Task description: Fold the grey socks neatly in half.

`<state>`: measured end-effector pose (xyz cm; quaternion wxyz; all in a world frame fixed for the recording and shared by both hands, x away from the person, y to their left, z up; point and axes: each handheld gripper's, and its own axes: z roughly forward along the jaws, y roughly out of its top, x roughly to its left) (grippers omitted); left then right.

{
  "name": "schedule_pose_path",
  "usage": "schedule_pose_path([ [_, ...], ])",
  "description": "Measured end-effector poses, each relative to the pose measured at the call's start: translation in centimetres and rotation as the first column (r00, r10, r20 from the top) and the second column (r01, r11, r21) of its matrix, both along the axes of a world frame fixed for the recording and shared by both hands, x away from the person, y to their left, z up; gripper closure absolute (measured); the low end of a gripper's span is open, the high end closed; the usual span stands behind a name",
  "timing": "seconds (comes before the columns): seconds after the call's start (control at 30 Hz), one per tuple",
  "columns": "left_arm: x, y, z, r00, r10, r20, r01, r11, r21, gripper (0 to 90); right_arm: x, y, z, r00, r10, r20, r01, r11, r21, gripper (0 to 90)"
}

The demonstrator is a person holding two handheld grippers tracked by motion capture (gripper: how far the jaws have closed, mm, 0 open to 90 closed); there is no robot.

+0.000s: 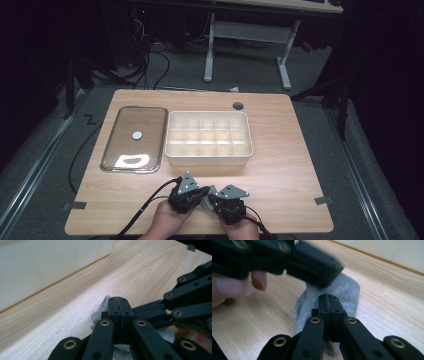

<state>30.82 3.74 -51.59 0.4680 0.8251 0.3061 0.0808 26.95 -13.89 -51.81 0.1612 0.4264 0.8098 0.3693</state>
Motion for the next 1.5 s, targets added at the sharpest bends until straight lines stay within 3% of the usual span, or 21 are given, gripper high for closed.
schedule_pose_path([
  [0.17, 0.1, 0.3, -0.6, 1.0, 0.003, 0.005, -0.003, 1.0, 0.009, 90.0, 0.1, 0.0, 0.0, 1.0, 0.006, 0.002, -0.006, 1.0, 0.001, 90.0],
  [0.3, -0.2, 0.7, -1.2, 0.9998, 0.007, 0.019, -0.007, 0.9998, -0.021, 90.0, 0.0, 0.2, 0.1, 0.9999, 0.002, 0.012, -0.002, 0.9999, -0.017, 90.0],
  [0.47, -0.2, 0.8, -1.3, 0.9997, 0.006, 0.025, -0.006, 0.9996, -0.028, 90.0, 0.2, 0.2, 0.3, 1.0, 0.0, -0.006, 0.0, 0.9999, -0.014, 89.5],
  [0.5, -0.2, 0.8, -1.3, 0.9996, 0.006, 0.027, -0.005, 0.9996, -0.027, 90.0, 0.2, 0.2, 0.7, 1.0, -0.004, -0.006, 0.004, 0.9997, -0.026, 84.7],
  [0.57, -0.1, 0.9, -1.3, 0.9996, 0.006, 0.026, -0.006, 0.9997, -0.025, 90.0, 0.3, 0.1, 1.5, 0.9998, -0.02, -0.001, 0.02, 0.999, -0.04, 83.2],
  [0.73, -0.2, 0.9, -1.3, 0.9996, 0.006, 0.028, -0.005, 0.9998, -0.021, 90.0, 0.5, -0.4, 3.0, 0.9996, -0.021, -0.016, 0.021, 0.9995, -0.021, 78.4],
  [0.77, -0.1, 0.9, -1.3, 0.9997, 0.005, 0.026, -0.004, 0.9998, -0.021, 90.0, 0.6, -0.5, 3.4, 0.9991, -0.016, -0.04, 0.015, 0.9998, -0.01, 75.5],
  [1.0, -0.1, 0.9, -1.3, 0.9998, 0.004, 0.019, -0.004, 0.9997, -0.022, 90.0, 0.5, -1.0, 3.4, 0.996, -0.025, -0.086, 0.025, 0.9997, -0.009, 69.6],
  [1.1, 0.0, 1.0, -1.3, 0.9999, 0.001, 0.014, -0.001, 0.9997, -0.026, 90.0, 0.6, -1.1, 3.0, 0.992, -0.023, -0.124, 0.022, 0.9997, -0.014, 61.4],
  [1.23, 0.0, 1.0, -1.4, 0.9999, 0.0, 0.013, 0.0, 0.9996, -0.029, 90.0, 1.1, -1.2, 2.6, 0.9884, -0.033, -0.148, 0.034, 0.9994, 0.003, 52.9],
  [1.5, 0.0, 1.0, -1.4, 0.9999, 0.001, 0.013, -0.001, 0.9995, -0.031, 90.0, 1.3, -0.7, 2.2, 0.9831, -0.028, -0.181, 0.035, 0.9988, 0.034, 47.5],
])
